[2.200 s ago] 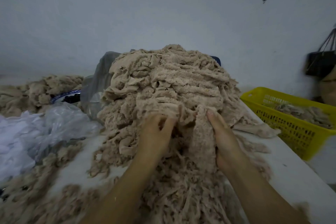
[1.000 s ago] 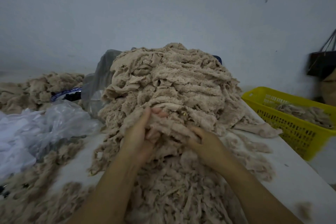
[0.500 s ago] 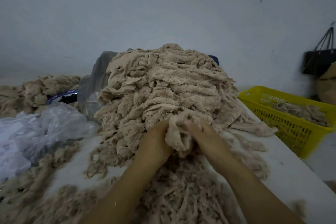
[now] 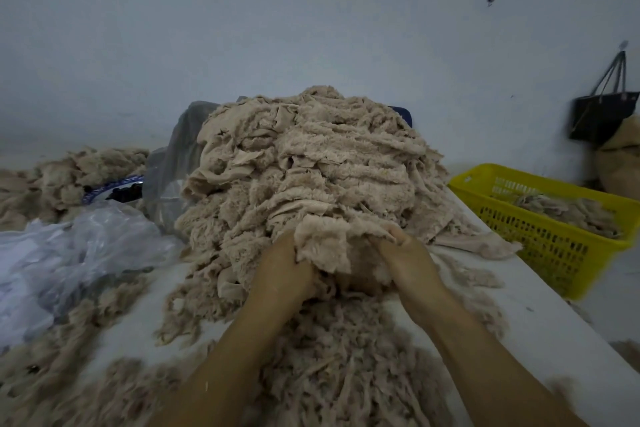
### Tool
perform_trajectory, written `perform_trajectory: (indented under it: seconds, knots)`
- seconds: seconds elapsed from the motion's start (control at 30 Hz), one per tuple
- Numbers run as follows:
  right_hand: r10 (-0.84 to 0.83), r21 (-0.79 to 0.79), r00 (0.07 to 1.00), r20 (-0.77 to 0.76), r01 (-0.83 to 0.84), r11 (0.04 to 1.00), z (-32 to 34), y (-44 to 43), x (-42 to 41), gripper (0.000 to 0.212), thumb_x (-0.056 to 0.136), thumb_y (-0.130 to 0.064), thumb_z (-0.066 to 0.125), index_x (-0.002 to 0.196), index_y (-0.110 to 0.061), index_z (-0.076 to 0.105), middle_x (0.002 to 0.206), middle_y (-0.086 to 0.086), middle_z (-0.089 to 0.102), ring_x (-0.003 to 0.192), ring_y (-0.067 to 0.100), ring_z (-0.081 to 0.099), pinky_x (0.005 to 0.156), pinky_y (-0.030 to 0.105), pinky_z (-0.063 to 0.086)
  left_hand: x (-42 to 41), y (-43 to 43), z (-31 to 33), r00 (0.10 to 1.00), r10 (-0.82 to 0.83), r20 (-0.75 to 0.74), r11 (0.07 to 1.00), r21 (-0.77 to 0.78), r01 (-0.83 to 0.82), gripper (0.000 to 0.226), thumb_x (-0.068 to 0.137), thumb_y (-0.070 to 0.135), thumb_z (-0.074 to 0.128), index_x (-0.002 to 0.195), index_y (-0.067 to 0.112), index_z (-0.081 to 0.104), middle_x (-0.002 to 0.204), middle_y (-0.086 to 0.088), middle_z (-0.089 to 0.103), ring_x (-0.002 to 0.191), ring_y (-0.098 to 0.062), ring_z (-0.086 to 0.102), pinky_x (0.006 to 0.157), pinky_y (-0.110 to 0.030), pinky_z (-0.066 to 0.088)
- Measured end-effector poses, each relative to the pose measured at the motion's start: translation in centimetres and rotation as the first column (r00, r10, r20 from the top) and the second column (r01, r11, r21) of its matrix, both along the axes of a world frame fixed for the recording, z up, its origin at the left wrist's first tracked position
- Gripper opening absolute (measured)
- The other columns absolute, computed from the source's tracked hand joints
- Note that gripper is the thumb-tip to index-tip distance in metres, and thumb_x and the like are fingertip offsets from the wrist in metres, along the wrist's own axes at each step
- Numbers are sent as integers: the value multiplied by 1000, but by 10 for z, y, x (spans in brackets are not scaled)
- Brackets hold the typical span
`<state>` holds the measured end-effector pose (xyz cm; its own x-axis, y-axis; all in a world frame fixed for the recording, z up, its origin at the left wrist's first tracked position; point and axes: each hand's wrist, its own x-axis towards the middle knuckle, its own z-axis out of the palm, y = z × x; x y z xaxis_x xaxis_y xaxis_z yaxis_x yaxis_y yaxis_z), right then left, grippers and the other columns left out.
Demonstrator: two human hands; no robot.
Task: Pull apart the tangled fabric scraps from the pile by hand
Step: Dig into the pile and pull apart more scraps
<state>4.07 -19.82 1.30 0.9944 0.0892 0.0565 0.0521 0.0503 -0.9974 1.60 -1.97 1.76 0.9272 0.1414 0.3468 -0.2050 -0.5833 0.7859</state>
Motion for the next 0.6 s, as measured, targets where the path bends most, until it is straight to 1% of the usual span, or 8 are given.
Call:
perform_trajectory:
  seconds: [0.07, 0.13, 0.23, 0.33, 0.4, 0.47, 0.53, 0.6]
  knots:
    - [30, 71, 999, 18, -32, 997, 2, 1, -3, 33, 85, -46, 69, 99, -16, 71, 84, -2, 75, 75, 15, 72, 69, 32, 60, 3, 5, 3, 994, 105, -21, 993, -54, -106, 30, 95, 5, 49, 71, 22, 53, 69, 2, 59, 57, -5, 50, 43, -8, 34]
    - [-25, 142, 999, 44, 19, 990, 6, -2, -4, 44, 73, -57, 67, 84, -15, 67, 55, -7, 58, 44, 7, 51, 44, 21, 41, 7, 15, 5, 973, 219, -74, 950, -210, -229, 29, 96, 5, 52, 71, 20, 49, 70, -1, 55, 60, -10, 48, 54, -17, 42]
    - [-154, 309, 986, 59, 129, 942, 15, -19, -1, 49, 93, -49, 54, 56, -19, 42, 48, -5, 26, 38, 10, 21, 45, 28, 22, 11, 35, 6, 929, 348, -128, 843, -391, -369, 23, 98, 11, 51, 76, 16, 53, 78, -4, 56, 72, -22, 52, 68, -34, 46]
    - [-43, 265, 990, 135, 6, 964, 14, -26, -2, 64, 100, -53, 36, 53, -12, 50, 48, -2, 39, 40, 13, 35, 49, 27, 32, 10, 35, 7, 923, 377, -82, 865, -326, -382, 30, 102, 15, 47, 73, 14, 54, 71, -5, 55, 64, -23, 51, 55, -29, 37]
    - [137, -62, 980, 147, -129, 990, 8, -14, -9, 77, 91, -73, 29, 58, -16, 69, 71, -4, 66, 67, 10, 63, 73, 26, 47, 2, 21, 10, 965, 260, -21, 924, -285, -255, 23, 96, 8, 54, 79, 24, 55, 76, 3, 58, 66, -12, 54, 57, -25, 43]
    - [207, -298, 966, 155, -154, 942, 1, 1, -13, 73, 74, -92, 30, 85, -36, 77, 110, -23, 66, 101, -3, 61, 93, 26, 44, -4, 10, 9, 986, 154, 69, 952, -276, -129, 6, 87, 24, 53, 84, 23, 58, 83, 3, 63, 73, -8, 59, 62, -23, 50]
    - [234, -319, 955, 181, -168, 933, 2, 13, -18, 65, 60, -98, 44, 111, -60, 59, 132, -29, 50, 113, -6, 55, 93, 24, 45, -6, 5, 6, 992, 93, 88, 961, -268, -67, 28, 81, 39, 51, 93, 16, 60, 88, 2, 67, 77, -8, 63, 62, -24, 54]
    - [269, -307, 949, 166, -209, 928, 0, 22, -18, 61, 60, -93, 53, 117, -73, 44, 135, -40, 42, 115, -9, 54, 86, 16, 48, -6, 0, 2, 996, 58, 65, 944, -328, -34, 12, 88, 29, 58, 87, 17, 62, 71, 10, 67, 66, -1, 63, 53, -11, 48]
